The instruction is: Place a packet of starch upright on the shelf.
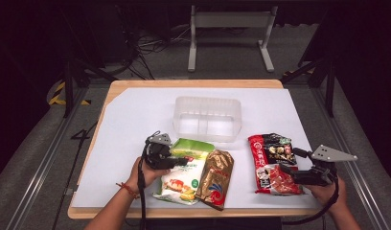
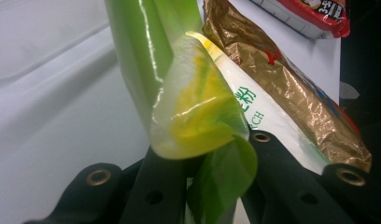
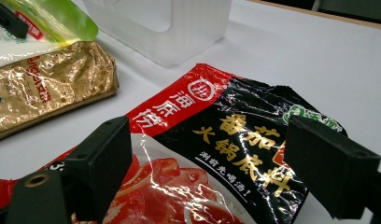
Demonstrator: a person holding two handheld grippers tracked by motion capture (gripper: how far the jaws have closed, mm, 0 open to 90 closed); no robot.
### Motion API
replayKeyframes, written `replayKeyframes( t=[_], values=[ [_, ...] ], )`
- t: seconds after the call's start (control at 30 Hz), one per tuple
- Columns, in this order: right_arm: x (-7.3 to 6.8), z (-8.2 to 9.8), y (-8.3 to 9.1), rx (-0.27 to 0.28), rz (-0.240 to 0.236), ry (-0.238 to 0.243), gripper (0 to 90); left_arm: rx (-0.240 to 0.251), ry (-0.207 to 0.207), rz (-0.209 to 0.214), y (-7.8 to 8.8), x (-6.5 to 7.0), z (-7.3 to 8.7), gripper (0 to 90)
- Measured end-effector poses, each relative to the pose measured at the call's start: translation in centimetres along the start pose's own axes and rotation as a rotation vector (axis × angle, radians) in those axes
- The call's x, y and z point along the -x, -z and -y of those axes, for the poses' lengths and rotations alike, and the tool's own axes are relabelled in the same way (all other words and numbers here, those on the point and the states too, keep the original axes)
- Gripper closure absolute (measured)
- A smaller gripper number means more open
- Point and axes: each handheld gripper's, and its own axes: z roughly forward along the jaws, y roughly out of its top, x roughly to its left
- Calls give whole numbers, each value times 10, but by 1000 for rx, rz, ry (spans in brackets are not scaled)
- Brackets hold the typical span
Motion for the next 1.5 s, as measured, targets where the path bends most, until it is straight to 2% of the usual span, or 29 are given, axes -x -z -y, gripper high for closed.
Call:
replayKeyframes(
  t=[0.13,0.23,0.27,0.37,0.43,0.47,0.5,0.57,0.63,0.67,0.73,0.8,0.97,1.07,1.13,1.17,1.27,1.43,1.5],
  values=[
    [-1,1,-1,-6,1,3,174,59,-24,-18,13,7,-3,855],
    [-1,1,0,-6,2,3,177,75,-48,-25,20,12,-6,857],
    [-1,1,0,-8,1,4,178,85,-59,-39,24,15,-8,857],
    [0,2,0,-8,1,1,177,101,-68,-46,28,19,-9,860],
    [0,2,0,-5,2,-5,177,144,-88,-77,35,26,-13,860],
    [0,2,0,-4,3,-6,177,164,-88,-83,38,28,-14,861],
    [0,2,0,-4,3,-6,177,164,-88,-83,38,28,-14,862],
    [0,2,0,-4,3,-7,177,212,-92,-107,45,30,-16,863],
    [0,2,0,-3,4,-3,176,223,-86,-105,47,31,-17,863],
    [0,2,1,-3,8,-1,175,237,-97,-113,50,31,-17,863],
    [0,3,1,-4,13,-3,173,261,-91,-132,55,32,-19,864],
    [0,3,1,-4,14,-9,173,272,-83,-132,57,33,-19,865],
    [1,5,3,0,25,-19,172,322,-85,-189,68,34,-23,867],
    [0,6,5,0,32,-17,171,356,-65,-201,74,33,-25,867],
    [0,7,6,7,38,-23,170,365,-67,-203,76,33,-26,867],
    [0,7,6,9,40,-26,170,383,-68,-222,77,37,-30,867],
    [1,8,7,10,45,-35,169,400,-77,-236,78,39,-35,868],
    [1,9,7,3,61,-37,171,453,-47,-289,79,34,-50,868],
    [1,10,7,2,62,-38,171,470,-52,-297,80,31,-55,868]
  ],
)
